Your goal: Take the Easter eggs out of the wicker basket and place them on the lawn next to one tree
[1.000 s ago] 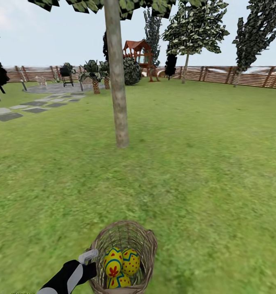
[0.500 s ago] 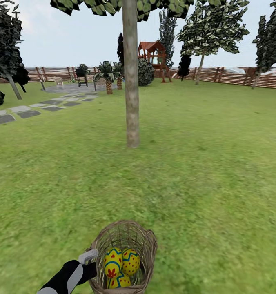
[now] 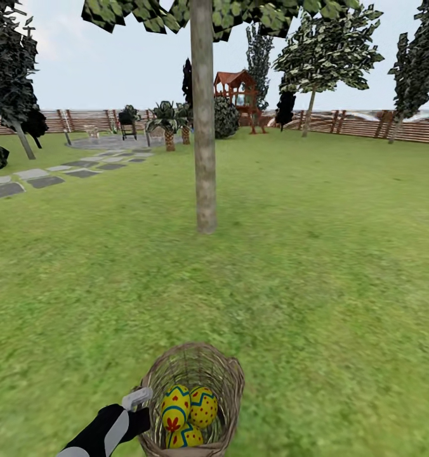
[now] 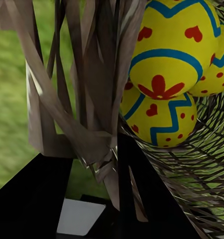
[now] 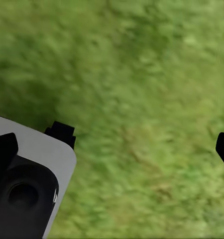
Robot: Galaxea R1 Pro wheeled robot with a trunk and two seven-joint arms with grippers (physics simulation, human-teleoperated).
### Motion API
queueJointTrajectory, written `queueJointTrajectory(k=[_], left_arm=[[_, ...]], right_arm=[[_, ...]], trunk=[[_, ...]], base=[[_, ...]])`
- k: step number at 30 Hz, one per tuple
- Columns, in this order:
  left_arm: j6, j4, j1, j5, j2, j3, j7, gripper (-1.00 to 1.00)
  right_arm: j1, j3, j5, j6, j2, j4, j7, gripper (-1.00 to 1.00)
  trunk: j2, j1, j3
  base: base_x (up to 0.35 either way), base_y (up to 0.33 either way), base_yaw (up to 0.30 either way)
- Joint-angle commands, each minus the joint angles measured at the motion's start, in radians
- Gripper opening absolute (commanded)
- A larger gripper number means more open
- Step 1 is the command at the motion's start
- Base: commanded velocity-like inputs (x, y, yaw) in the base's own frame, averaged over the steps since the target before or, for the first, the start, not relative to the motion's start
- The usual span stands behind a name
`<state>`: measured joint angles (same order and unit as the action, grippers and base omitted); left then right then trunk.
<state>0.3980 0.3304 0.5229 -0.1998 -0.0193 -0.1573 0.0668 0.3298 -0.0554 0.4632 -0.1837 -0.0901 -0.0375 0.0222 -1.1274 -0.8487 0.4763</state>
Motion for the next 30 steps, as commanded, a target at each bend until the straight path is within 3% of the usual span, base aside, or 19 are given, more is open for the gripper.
queueJointTrajectory(k=[1,21,30], left_arm=[[0.005,0.002,0.0,-0.015,-0.001,-0.002,0.007,-1.0],[0.005,0.002,0.0,-0.015,-0.001,-0.002,0.007,-1.0],[0.004,0.001,0.0,-0.015,-0.001,-0.002,0.005,-1.0]], right_arm=[[0.002,-0.006,0.008,-0.006,0.0,-0.004,0.002,1.0],[-0.005,-0.004,0.008,-0.006,0.002,-0.002,0.002,1.0],[-0.005,-0.004,0.008,-0.006,0.0,-0.002,0.002,1.0]], trunk=[[-0.001,0.0,-0.001],[-0.001,0.0,-0.016],[-0.001,0.0,-0.016]], base=[[0.0,0.0,0.0],[0.0,0.0,0.009],[0.27,0.0,0.092]])
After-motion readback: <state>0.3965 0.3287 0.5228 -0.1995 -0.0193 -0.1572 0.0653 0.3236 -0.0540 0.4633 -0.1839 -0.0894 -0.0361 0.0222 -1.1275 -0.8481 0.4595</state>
